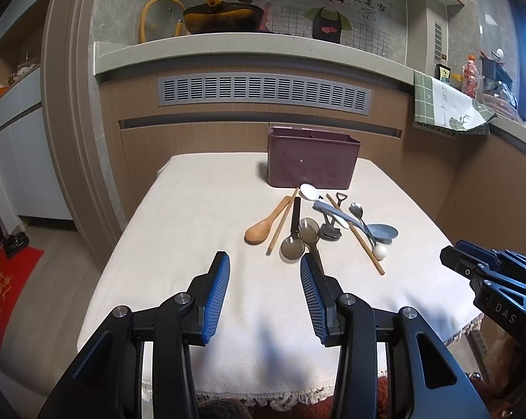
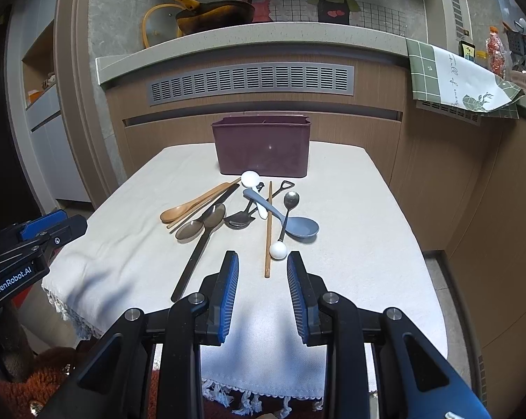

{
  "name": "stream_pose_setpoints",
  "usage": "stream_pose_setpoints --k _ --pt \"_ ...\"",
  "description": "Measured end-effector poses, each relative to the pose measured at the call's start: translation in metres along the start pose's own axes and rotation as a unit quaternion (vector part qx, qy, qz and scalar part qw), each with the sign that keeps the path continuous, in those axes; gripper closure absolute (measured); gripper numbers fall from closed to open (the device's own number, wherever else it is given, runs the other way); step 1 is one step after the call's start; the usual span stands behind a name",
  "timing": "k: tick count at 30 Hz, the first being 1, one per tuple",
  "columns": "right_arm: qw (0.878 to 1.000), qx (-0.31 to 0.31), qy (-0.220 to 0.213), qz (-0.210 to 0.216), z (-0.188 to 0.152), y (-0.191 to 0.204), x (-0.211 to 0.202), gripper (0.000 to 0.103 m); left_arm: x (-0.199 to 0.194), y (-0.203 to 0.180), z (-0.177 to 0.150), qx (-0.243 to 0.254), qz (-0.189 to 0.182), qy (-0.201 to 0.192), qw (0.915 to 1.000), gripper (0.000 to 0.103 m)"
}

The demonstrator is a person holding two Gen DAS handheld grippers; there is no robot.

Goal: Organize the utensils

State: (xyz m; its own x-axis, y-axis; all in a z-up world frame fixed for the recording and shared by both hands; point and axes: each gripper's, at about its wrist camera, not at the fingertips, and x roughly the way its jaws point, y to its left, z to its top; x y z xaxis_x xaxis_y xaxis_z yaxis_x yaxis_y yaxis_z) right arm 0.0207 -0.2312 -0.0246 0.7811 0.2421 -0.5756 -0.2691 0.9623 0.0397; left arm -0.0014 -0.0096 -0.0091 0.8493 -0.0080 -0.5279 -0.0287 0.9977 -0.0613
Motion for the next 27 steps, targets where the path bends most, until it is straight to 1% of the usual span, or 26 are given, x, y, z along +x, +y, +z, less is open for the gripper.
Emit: stream_pose_setpoints --k 22,27 --pt "1.0 0.0 0.002 0.001 0.001 0.001 0.0 0.076 0.0 -0.007 -0.004 0.002 -0.003 0.003 1.0 0.06" --pt "1.0 0.0 0.001 -0.001 0.002 0.001 -0.001 0.076 -0.002 -0.012 -0.009 0.003 -0.005 0.005 1.0 0.06"
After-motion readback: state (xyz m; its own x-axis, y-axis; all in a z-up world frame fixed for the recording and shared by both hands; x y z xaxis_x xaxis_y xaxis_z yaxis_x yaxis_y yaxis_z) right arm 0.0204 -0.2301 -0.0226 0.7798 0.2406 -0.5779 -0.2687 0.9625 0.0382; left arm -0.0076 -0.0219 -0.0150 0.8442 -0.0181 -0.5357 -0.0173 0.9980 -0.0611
